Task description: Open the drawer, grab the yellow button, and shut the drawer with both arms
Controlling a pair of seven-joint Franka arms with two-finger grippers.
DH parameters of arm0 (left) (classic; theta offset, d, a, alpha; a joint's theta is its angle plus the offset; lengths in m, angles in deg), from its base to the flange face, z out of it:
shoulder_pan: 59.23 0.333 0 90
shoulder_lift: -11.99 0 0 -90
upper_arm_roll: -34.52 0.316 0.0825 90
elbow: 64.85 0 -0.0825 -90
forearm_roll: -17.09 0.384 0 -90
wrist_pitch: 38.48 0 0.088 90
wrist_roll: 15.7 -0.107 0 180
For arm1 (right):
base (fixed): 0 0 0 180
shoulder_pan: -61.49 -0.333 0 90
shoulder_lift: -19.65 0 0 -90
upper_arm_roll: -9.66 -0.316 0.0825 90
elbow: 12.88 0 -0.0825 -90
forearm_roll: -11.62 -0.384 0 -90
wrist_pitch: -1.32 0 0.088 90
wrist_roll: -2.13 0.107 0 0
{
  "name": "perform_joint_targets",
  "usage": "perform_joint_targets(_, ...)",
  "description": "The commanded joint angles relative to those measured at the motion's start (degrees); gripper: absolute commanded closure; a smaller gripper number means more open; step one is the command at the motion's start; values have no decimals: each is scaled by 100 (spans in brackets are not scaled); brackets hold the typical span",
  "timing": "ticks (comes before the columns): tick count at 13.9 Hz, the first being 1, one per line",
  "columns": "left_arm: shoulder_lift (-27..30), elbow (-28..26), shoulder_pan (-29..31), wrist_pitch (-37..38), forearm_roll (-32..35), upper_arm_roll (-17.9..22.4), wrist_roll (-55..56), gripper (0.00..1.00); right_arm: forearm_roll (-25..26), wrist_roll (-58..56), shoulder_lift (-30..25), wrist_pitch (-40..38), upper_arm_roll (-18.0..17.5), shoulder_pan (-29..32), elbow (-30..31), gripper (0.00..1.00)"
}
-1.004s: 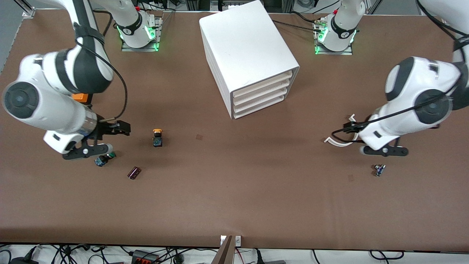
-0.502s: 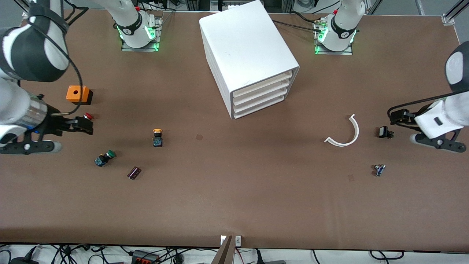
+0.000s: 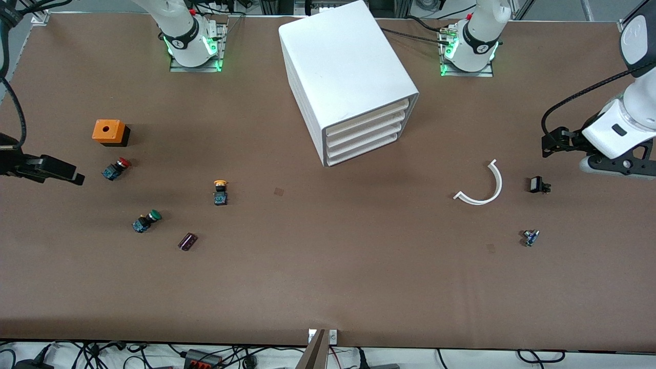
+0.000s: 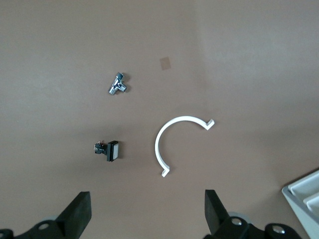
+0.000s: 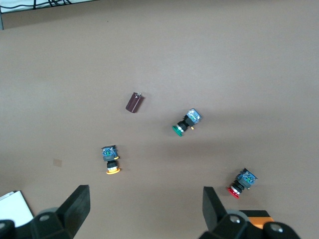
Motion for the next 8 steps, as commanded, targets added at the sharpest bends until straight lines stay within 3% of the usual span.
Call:
perform_joint_targets(1,196,-264,-129,-213,-126,120,137,0,678,11,-248,-13,-1248,905,131,0)
perform_joint_targets(3,213,-238,-112,-161,-223,59,111,0,1040,55,-354,5,-1603,1145,235,0)
perform_joint_targets(8,205,-123,-129,94,-232,5,128,0,1357,98,-477,-91,-1577,1102,350,0)
